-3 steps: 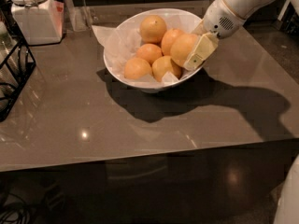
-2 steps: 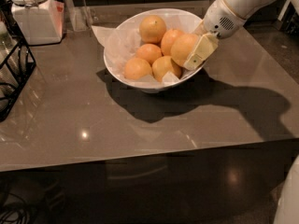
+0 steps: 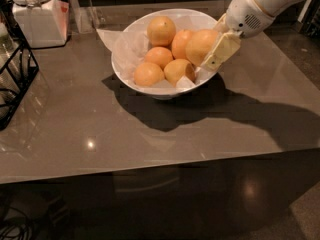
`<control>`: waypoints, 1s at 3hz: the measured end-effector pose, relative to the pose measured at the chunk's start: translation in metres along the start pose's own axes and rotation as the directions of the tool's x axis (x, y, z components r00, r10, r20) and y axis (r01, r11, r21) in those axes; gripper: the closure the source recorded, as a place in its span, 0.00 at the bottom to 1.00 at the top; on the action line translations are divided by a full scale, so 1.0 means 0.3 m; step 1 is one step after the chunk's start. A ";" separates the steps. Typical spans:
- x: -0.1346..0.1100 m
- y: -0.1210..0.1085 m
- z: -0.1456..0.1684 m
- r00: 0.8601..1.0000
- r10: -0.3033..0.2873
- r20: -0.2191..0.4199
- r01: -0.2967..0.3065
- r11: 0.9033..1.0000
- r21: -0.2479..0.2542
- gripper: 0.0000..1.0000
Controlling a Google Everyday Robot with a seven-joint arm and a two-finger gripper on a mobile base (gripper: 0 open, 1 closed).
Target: Pick orange from white bowl
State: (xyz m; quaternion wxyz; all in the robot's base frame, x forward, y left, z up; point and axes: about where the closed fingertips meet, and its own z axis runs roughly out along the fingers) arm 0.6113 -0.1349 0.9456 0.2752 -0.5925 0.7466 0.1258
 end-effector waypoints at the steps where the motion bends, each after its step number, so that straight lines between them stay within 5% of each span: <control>1: -0.035 0.027 -0.081 0.995 -0.047 0.084 0.044 0.998 0.034 1.00; 2: -0.055 0.092 -0.181 0.973 -0.101 0.206 0.091 0.994 0.058 1.00; 3: -0.006 0.176 -0.254 0.943 -0.094 0.320 0.074 0.994 0.075 1.00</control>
Offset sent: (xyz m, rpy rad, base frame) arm -0.0796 -0.0274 0.0864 0.3119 -0.2415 0.1370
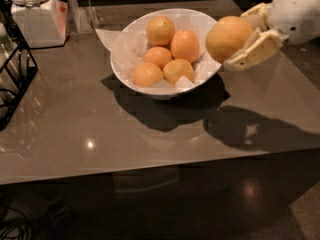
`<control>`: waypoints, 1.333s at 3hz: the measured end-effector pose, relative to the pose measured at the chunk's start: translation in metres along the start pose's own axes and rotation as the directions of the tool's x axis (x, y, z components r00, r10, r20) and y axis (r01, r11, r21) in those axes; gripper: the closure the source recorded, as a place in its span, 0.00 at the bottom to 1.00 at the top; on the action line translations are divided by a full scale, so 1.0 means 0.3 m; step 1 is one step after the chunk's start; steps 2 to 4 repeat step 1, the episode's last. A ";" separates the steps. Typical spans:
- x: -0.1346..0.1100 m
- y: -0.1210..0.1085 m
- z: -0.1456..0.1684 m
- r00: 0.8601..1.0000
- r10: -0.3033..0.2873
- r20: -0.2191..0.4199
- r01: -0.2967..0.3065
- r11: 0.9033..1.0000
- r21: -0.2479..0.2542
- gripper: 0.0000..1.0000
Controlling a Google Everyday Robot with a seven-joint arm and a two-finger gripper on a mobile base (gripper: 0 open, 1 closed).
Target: Pick orange from white bowl
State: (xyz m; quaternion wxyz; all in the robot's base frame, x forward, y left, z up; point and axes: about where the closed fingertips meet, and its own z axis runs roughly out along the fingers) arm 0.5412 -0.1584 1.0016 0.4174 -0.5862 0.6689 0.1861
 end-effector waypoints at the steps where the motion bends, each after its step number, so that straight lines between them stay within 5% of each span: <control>1: 0.025 0.096 -0.048 0.999 -0.009 0.046 0.009 1.000 0.006 1.00; 4: 0.025 0.096 -0.048 0.999 -0.009 0.046 0.009 1.000 0.006 1.00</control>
Offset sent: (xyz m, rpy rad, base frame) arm 0.0000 0.0000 0.0000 0.0000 0.0000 0.0000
